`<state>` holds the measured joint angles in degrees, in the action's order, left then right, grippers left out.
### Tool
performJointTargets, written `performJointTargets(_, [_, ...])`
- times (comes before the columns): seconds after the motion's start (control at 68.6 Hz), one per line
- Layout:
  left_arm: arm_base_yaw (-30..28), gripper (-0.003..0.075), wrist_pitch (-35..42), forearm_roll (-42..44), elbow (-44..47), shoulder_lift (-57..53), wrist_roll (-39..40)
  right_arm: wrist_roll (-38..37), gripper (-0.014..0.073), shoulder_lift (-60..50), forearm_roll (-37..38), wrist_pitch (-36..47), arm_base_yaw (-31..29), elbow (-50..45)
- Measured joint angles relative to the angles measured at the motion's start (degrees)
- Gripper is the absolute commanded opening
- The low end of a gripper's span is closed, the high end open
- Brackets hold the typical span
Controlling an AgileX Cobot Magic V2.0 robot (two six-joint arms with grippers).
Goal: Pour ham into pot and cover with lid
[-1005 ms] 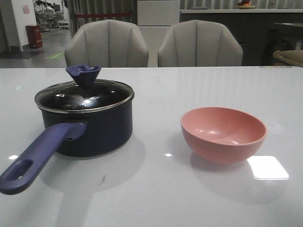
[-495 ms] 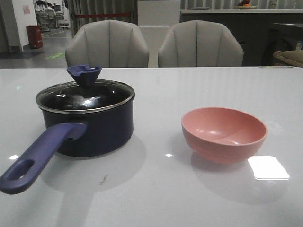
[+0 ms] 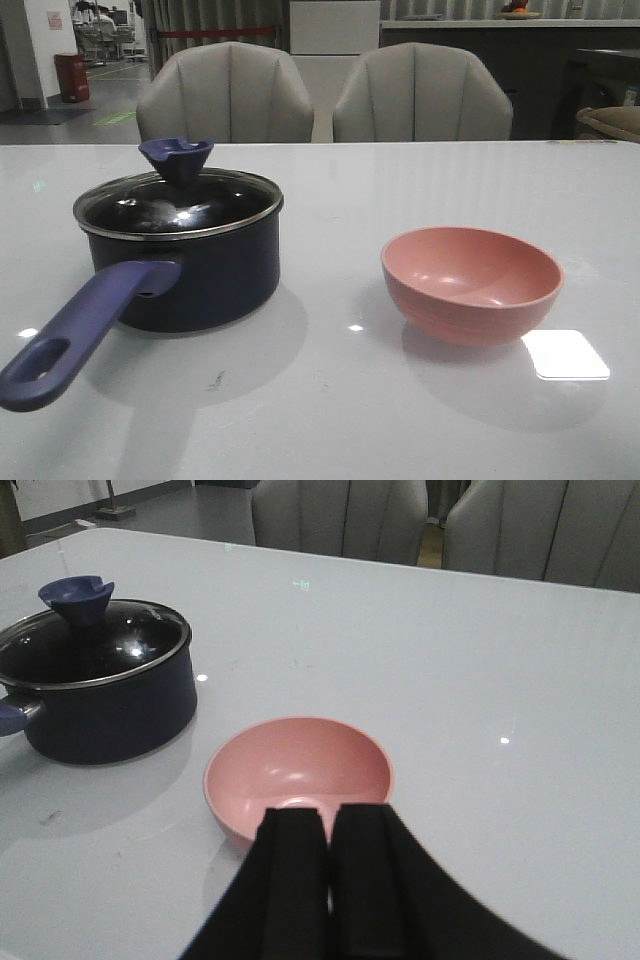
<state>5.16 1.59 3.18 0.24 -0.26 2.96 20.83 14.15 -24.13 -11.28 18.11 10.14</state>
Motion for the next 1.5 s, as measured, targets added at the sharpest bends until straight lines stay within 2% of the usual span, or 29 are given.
performJointTargets(1.501, [-0.1, 0.0112, -1.6, -1.8, 0.0, 0.0, 0.7, 0.0, 0.0157, -0.1, 1.1, 0.8, -0.6, -0.9])
